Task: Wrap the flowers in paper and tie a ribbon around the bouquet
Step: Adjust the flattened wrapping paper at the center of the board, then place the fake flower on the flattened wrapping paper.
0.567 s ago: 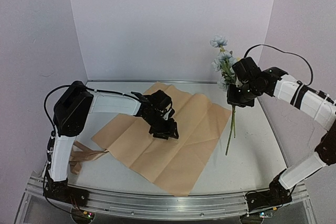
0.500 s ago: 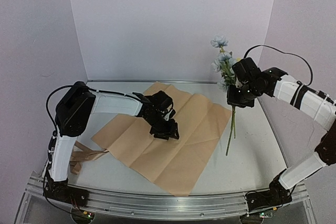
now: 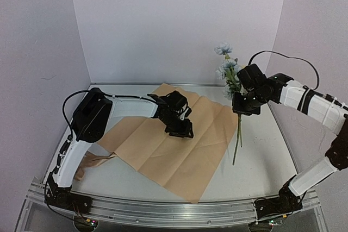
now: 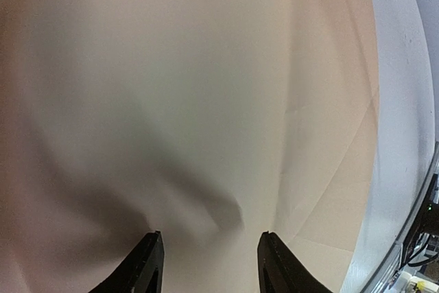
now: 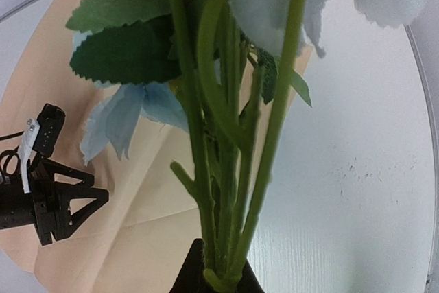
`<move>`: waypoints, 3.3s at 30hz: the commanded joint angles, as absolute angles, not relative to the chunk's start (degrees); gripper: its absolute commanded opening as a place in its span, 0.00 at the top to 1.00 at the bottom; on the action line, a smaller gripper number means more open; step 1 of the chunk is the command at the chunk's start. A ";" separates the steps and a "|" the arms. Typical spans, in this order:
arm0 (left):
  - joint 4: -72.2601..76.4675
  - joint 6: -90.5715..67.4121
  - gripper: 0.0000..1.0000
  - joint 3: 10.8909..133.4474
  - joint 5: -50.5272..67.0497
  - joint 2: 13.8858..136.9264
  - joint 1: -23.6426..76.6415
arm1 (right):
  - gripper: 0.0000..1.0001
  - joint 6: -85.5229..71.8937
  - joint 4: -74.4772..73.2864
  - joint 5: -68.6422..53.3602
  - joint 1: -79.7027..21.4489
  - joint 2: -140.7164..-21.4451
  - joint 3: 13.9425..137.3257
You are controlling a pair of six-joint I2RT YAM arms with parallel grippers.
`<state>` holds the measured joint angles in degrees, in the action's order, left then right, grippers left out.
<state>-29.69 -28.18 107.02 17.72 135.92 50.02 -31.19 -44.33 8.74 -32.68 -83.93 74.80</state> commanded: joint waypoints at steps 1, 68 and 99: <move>-32.11 -24.96 0.51 99.91 16.01 130.84 48.67 | 1.00 -29.86 -39.48 11.42 -35.96 -89.04 80.70; -31.13 -26.75 0.52 89.41 8.25 124.97 37.97 | 1.00 -34.86 -37.30 9.53 -42.19 -124.31 107.37; -32.21 -26.02 0.53 90.82 8.59 125.17 37.87 | 0.56 -30.47 -38.94 5.97 -44.46 -128.02 107.87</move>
<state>-31.00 -26.81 89.27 7.90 123.81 38.13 -31.68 -38.61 5.49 -42.60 -132.86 110.36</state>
